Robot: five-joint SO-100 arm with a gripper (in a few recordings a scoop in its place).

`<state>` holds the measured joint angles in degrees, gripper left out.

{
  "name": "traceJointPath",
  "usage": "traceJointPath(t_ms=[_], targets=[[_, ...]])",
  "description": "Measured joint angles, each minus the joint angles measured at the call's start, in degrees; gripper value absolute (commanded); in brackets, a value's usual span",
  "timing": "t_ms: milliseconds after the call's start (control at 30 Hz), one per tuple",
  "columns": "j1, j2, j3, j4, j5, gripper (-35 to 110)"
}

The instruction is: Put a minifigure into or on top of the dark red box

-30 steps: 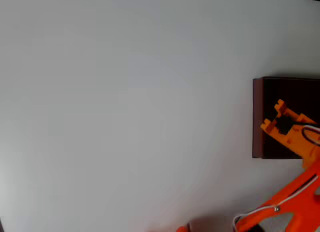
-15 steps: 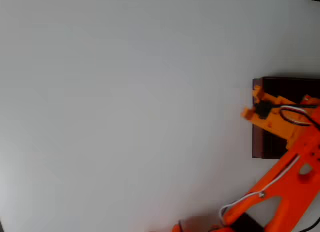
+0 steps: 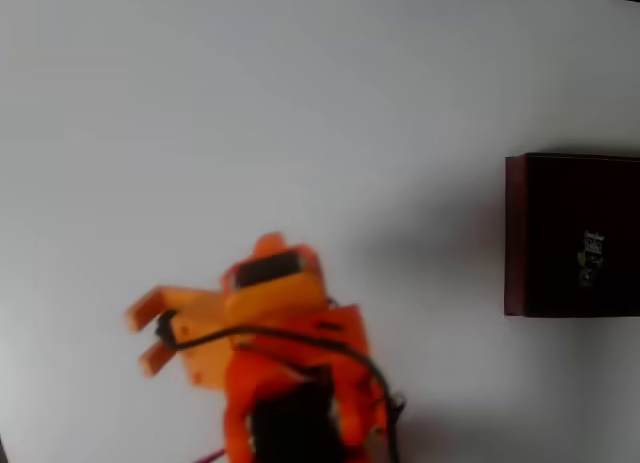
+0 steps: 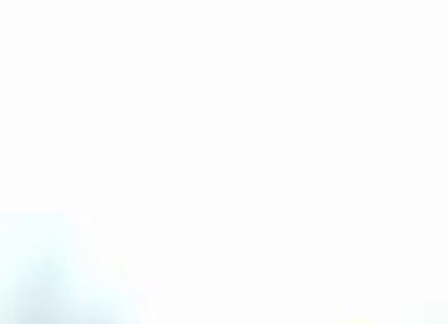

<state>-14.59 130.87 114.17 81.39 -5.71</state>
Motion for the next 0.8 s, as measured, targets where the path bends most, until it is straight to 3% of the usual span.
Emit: traceJointPath(t_ms=[333,567,800], targets=[[-20.4,21.9,34.5,-13.5,5.2,0],[-26.3,58.8,54.8,-4.7,5.0,0],[-26.6,63.5,57.7,-4.0,4.9,0]])
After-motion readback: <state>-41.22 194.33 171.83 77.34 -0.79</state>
